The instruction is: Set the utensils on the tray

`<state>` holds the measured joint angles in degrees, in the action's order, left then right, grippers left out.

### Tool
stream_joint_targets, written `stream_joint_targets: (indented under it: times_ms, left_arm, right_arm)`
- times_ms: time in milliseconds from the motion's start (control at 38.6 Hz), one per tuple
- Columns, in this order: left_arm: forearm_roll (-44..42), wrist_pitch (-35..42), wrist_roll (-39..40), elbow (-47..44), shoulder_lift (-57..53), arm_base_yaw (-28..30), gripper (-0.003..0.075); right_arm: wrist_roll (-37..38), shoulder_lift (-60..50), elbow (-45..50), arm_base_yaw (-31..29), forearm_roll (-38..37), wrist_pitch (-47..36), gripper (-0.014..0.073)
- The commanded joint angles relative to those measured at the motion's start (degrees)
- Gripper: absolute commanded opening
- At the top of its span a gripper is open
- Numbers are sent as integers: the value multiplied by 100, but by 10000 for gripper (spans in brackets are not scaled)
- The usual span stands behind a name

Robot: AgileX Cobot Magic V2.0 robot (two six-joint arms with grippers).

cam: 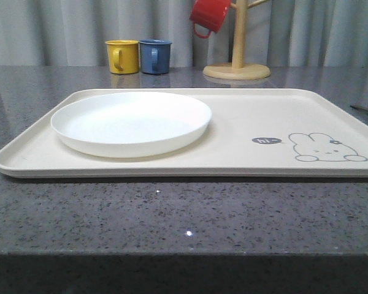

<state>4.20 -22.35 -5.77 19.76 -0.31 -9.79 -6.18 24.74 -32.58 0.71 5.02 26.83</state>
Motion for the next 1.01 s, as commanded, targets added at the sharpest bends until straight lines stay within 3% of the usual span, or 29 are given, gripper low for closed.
stream_joint_targets:
  times_ms: [0, 414, 829, 984]
  left_arm:
    - [73, 457, 56, 145, -83, 12, -18]
    - [73, 457, 56, 145, -83, 12, -18]
    - [73, 457, 56, 145, -83, 12, -18]
    - [73, 457, 56, 145, -83, 12, -18]
  right_arm:
    - [-31, 689, -466, -25, 56, -259, 642]
    - [-31, 3936, -2489, -25, 56, 1422, 642]
    - [-31, 5585, -3061, -25, 45, 1583, 640]
    - [-31, 5905, -3103, -25, 50, 1545, 557]
